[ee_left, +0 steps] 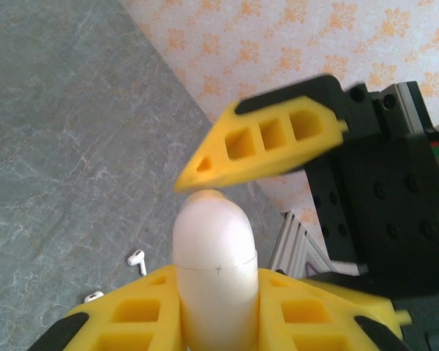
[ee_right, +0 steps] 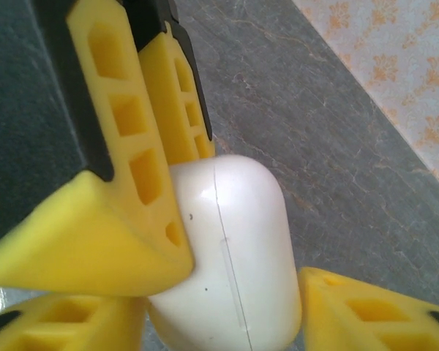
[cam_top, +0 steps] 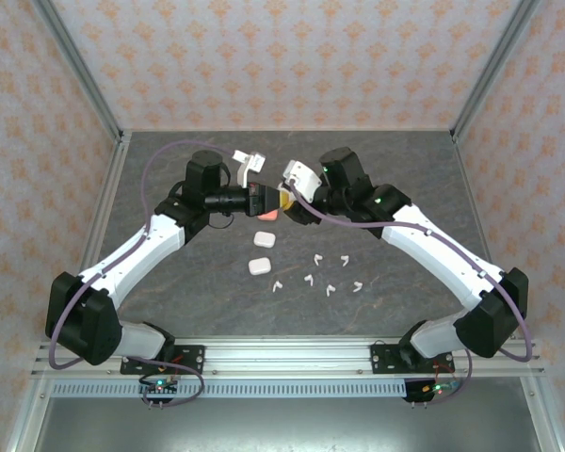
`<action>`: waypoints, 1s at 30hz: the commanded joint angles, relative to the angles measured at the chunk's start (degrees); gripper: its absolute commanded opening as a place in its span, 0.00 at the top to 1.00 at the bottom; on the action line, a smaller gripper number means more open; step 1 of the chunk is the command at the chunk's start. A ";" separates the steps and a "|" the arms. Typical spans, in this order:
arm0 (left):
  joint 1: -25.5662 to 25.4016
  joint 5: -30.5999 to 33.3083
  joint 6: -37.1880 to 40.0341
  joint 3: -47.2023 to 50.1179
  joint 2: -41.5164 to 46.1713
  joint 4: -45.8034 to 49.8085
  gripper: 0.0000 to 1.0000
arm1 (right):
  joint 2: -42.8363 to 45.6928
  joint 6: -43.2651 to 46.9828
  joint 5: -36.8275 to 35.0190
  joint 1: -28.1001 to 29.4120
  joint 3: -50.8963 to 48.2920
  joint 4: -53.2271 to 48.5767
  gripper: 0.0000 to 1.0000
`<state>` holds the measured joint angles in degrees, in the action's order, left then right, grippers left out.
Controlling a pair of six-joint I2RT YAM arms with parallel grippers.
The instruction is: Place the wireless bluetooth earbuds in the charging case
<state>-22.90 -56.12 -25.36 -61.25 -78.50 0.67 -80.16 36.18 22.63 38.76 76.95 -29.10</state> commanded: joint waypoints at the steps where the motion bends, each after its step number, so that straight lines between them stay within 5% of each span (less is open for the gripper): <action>1: -0.30 2.20 3.00 -1.25 1.84 -0.27 0.84 | 2.70 -2.94 4.85 -2.64 0.03 -1.77 0.33; 5: -0.26 5.41 4.94 1.03 3.21 -4.22 0.90 | 5.94 -6.81 16.02 -7.16 -2.22 -2.54 0.18; 11: -0.45 6.18 9.69 5.93 5.09 -13.38 0.95 | 10.43 -21.15 29.45 -13.84 -10.23 7.79 0.16; 18: -1.89 5.70 16.45 10.26 7.63 -18.34 1.00 | 12.05 -37.41 30.87 -14.35 -18.17 27.89 0.19; 30: -3.20 3.39 18.08 10.29 8.32 -19.12 1.00 | 8.01 -37.77 28.36 -14.35 -15.96 28.24 0.24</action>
<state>-25.17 -50.96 -8.88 -50.89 -71.72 -15.22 -71.46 -0.97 51.00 24.58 58.50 -3.36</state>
